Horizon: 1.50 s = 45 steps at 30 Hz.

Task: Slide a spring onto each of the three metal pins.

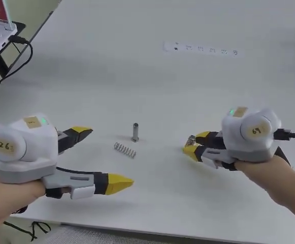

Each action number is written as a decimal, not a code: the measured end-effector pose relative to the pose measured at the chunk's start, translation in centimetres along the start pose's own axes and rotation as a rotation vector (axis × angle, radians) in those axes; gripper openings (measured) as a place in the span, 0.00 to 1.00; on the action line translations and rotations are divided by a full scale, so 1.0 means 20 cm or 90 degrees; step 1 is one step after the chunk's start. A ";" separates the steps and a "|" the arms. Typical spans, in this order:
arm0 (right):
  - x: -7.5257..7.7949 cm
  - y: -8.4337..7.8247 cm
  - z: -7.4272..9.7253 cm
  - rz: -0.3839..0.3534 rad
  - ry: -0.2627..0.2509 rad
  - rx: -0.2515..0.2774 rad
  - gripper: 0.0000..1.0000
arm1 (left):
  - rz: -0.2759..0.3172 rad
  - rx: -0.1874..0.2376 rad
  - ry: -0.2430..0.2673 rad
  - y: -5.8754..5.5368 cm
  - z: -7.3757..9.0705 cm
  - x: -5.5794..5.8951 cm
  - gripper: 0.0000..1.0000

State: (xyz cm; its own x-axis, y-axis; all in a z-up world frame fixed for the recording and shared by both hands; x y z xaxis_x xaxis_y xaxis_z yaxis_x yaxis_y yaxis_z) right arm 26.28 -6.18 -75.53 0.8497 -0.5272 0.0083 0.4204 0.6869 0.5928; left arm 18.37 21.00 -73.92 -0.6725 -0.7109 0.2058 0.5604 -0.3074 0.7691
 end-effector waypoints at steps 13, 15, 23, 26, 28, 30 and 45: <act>0.00 0.02 0.02 0.002 -0.009 0.007 0.26 | -0.005 -0.005 0.000 0.00 0.01 0.00 0.94; 0.00 0.02 0.03 0.001 -0.006 0.011 0.27 | -0.005 -0.005 -0.001 0.00 0.01 0.00 0.94; -0.01 0.02 0.05 -0.006 -0.005 0.019 0.31 | -0.008 -0.006 -0.001 0.01 0.01 0.01 0.94; -0.02 0.02 0.07 -0.007 -0.009 0.021 0.32 | -0.010 -0.005 -0.002 0.01 0.01 0.01 0.95; -0.02 0.03 0.08 -0.010 -0.012 0.031 0.33 | -0.011 -0.005 0.000 0.01 0.01 0.01 0.95; -0.03 0.03 0.10 -0.009 -0.021 0.035 0.36 | -0.011 -0.003 0.000 0.01 0.01 0.01 0.95; -0.02 0.00 0.16 -0.007 -0.045 0.050 0.41 | -0.012 -0.006 -0.002 0.01 0.01 0.02 0.95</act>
Point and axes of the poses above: the centre of the closed fingertips' face, and the gripper's own axes: z roughly backward along the fingers, x roughly to its right, y roughly out of its top, the point moved 10 cm from there along z, roughly backward along the fingers, and after that the axes turned 13 degrees about -x, right-handed, at the moved point
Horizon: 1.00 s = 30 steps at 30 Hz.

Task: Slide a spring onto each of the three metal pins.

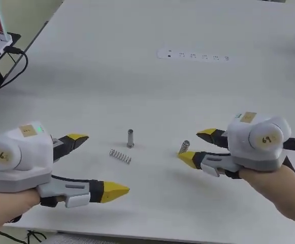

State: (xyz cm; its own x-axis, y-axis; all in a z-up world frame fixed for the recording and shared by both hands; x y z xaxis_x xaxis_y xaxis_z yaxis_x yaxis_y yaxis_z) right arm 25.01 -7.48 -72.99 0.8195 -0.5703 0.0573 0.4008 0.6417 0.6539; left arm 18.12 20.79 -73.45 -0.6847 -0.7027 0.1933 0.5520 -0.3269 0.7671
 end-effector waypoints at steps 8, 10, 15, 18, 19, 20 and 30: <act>-0.01 0.00 0.01 -0.013 0.010 0.005 0.45 | 0.001 0.001 -0.002 0.00 -0.01 0.01 0.94; -0.02 0.00 0.02 -0.018 0.010 0.011 0.47 | 0.001 0.003 -0.004 0.00 -0.02 0.02 0.94; -0.05 0.00 0.07 -0.014 0.008 0.022 0.50 | 0.000 0.001 -0.006 0.00 -0.02 0.02 0.95; -0.06 -0.01 0.09 -0.009 -0.004 0.029 0.49 | 0.002 0.000 -0.003 -0.01 -0.02 0.01 0.95; -0.07 -0.01 0.10 -0.007 -0.004 0.030 0.48 | 0.002 0.000 -0.003 -0.01 -0.01 0.01 0.95; -0.08 -0.01 0.11 -0.005 -0.003 0.031 0.48 | 0.003 0.001 -0.002 -0.01 -0.01 0.01 0.95; -0.15 -0.02 0.18 0.055 0.000 0.029 0.42 | 0.003 -0.005 -0.001 -0.01 -0.01 0.00 0.95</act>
Point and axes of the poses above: the centre of the closed fingertips' face, and the gripper's own axes: z roughly backward along the fingers, x roughly to its right, y roughly out of its top, the point moved 10 cm from there along z, roughly backward along the fingers, and after that the axes turned 13 degrees about -x, right-handed, at the moved point
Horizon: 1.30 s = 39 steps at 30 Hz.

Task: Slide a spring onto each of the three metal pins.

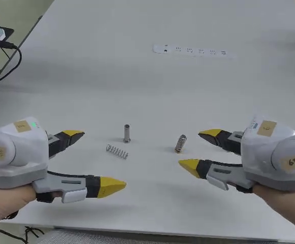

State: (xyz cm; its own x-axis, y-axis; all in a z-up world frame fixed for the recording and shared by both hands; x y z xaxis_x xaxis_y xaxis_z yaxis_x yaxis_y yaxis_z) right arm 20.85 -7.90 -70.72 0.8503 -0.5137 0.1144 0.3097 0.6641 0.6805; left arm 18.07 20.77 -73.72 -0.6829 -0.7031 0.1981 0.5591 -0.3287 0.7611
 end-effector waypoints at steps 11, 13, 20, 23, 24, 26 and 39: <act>0.00 -0.03 0.00 -0.026 0.025 0.008 0.37 | 0.000 0.002 0.002 0.00 0.00 0.00 0.95; 0.00 -0.03 0.00 -0.028 0.027 0.003 0.36 | -0.002 0.001 0.002 0.00 0.00 0.00 0.95; -0.03 -0.04 -0.02 -0.014 0.053 -0.010 0.34 | 0.001 0.001 0.003 -0.01 0.01 0.00 0.95; -0.03 -0.03 -0.03 -0.010 0.059 -0.023 0.28 | -0.003 -0.002 0.000 0.00 0.01 0.00 0.95; -0.04 -0.03 -0.03 -0.007 0.059 -0.022 0.25 | -0.003 -0.001 -0.001 0.00 0.01 0.00 0.95; -0.04 -0.01 -0.04 -0.002 0.062 -0.021 0.24 | -0.004 -0.002 -0.002 0.00 0.01 0.00 0.94; -0.08 0.15 -0.14 0.058 0.094 -0.023 0.23 | -0.005 -0.006 0.001 -0.01 0.02 -0.01 0.95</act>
Point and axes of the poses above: the centre of the closed fingertips' face, and the gripper's own axes: z roughly backward along the fingers, x roughly to its right, y roughly out of its top, the point moved 10 cm from there along z, roughly backward along the fingers, and after that the axes turned 13 degrees about -x, right-handed, at the moved point
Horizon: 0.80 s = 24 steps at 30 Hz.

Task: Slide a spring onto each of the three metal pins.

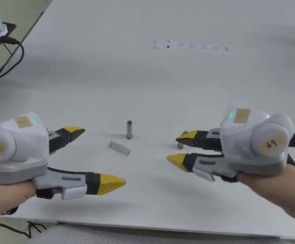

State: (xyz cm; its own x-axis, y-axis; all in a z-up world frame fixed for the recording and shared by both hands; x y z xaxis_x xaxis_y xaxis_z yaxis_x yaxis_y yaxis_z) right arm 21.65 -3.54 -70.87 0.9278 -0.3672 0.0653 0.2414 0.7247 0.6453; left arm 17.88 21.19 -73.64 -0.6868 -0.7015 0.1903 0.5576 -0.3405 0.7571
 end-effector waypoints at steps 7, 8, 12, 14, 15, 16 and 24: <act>-0.01 0.10 -0.06 0.031 0.005 0.005 0.23 | 0.000 0.002 0.001 0.00 0.01 -0.01 0.94; -0.01 0.11 -0.07 0.035 0.006 0.003 0.23 | -0.002 0.002 0.001 0.00 0.01 -0.01 0.95; -0.01 0.13 -0.10 0.036 0.012 0.005 0.23 | -0.001 0.001 0.001 0.00 0.01 -0.01 0.95; -0.01 0.14 -0.13 0.033 0.019 0.003 0.23 | 0.000 0.002 0.001 0.00 0.01 -0.01 0.94; -0.01 0.14 -0.14 0.033 0.020 0.002 0.23 | 0.000 0.001 0.001 0.00 0.01 -0.01 0.94; -0.02 0.14 -0.16 0.034 0.026 -0.002 0.22 | -0.001 0.001 0.001 0.00 0.01 -0.01 0.95; -0.03 0.17 -0.28 0.039 0.048 -0.019 0.21 | 0.005 0.001 -0.001 -0.02 0.00 -0.01 0.94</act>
State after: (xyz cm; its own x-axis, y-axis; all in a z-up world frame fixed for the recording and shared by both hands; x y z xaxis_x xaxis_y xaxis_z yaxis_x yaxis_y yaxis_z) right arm 23.44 2.45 -72.99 0.9596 -0.2776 0.0467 0.1904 0.7622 0.6187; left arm 17.77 21.45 -73.85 -0.6836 -0.7026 0.1976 0.5625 -0.3346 0.7561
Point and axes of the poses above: the centre of the closed fingertips' face, and the gripper's own axes: z roughly backward along the fingers, x roughly to its right, y roughly out of its top, the point moved 10 cm from there along z, roughly backward along the fingers, and after that the axes turned 13 degrees about -x, right-handed, at the moved point
